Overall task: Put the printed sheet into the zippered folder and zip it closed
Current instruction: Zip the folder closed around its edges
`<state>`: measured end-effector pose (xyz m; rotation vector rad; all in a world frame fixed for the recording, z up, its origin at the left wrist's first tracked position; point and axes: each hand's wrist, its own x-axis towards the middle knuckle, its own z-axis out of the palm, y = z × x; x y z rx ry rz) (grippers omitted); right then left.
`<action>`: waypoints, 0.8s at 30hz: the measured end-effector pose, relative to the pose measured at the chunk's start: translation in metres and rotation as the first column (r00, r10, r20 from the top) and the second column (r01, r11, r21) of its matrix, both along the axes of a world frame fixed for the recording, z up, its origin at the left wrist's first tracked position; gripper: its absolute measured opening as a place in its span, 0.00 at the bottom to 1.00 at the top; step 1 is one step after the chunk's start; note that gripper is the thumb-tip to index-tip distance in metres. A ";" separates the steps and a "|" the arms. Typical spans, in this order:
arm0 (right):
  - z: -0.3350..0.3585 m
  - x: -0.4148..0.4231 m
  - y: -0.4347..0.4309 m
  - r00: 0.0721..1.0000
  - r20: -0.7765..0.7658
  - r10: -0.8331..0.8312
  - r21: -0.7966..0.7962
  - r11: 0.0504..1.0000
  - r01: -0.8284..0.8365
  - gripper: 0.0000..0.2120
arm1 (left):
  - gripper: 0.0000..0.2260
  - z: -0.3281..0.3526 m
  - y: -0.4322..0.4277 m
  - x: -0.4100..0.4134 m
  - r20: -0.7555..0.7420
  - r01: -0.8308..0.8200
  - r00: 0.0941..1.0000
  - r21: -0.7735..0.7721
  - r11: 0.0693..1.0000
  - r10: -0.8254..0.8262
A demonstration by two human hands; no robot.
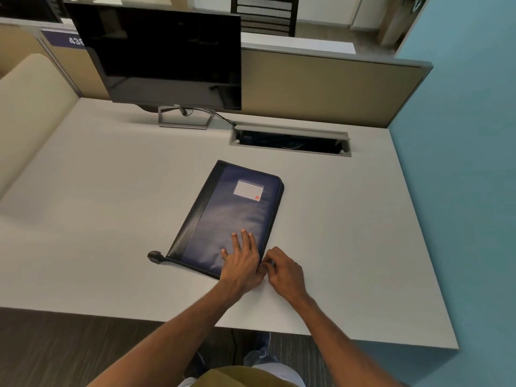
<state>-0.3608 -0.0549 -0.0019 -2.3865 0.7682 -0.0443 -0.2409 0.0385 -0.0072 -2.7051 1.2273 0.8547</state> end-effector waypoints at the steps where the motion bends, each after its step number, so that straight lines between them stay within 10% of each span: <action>1: -0.001 0.001 0.001 1.000 0.003 -0.019 -0.012 1.000 0.019 0.06 | 0.45 0.000 0.004 0.003 0.001 0.025 1.000 0.001 1.000 -0.025; 20: -0.008 0.010 0.017 0.999 0.045 -0.010 -0.024 1.000 0.011 0.06 | 0.37 0.004 0.057 0.034 0.062 0.201 0.979 -0.139 0.970 -0.194; 24: -0.009 0.016 0.019 0.998 0.057 -0.031 -0.033 0.999 0.033 0.07 | 0.38 -0.009 0.092 0.015 0.102 -0.146 0.977 -0.310 0.939 0.186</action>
